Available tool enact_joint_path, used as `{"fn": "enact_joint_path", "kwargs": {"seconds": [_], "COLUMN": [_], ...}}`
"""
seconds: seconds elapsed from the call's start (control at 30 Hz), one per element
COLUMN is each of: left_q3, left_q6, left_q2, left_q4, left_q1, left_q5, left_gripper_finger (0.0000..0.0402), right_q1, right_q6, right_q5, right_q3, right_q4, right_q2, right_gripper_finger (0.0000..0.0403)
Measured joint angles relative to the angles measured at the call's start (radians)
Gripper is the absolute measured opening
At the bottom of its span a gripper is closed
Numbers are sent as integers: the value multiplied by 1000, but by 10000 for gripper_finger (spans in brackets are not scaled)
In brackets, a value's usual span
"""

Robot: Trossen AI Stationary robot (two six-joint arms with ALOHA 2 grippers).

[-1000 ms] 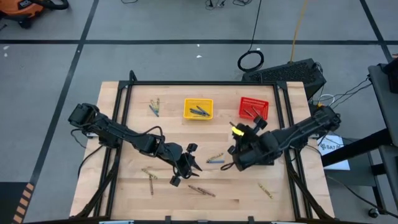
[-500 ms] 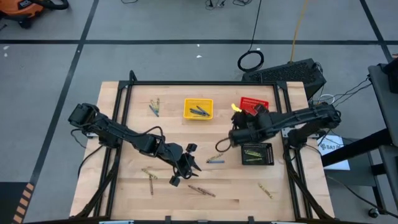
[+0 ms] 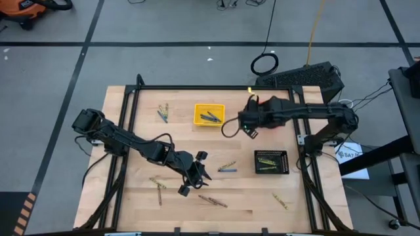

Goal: Sort crayons
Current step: Put the brown crayon into the red bin

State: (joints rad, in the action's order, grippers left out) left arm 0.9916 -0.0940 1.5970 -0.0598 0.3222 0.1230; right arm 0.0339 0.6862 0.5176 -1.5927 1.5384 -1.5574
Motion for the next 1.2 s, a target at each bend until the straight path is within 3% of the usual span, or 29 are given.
{"fn": "enact_joint_path", "kwargs": {"seconds": [0.23,0.57,1.2], "left_q3": [0,0,0], "left_q6": [0,0,0], "left_q2": [0,0,0], "left_q4": [0,3,51], "left_q1": [0,0,0], "left_q5": [0,0,0], "left_gripper_finger": [109,109,109], "right_q1": [121,277,473], "right_q6": [-76,-227,-401], "right_q5": [-52,-160,-287], "right_q3": [82,240,463], "right_q4": [-9,-174,-353], "right_q2": [0,0,0], "right_gripper_finger": [0,0,0]}}
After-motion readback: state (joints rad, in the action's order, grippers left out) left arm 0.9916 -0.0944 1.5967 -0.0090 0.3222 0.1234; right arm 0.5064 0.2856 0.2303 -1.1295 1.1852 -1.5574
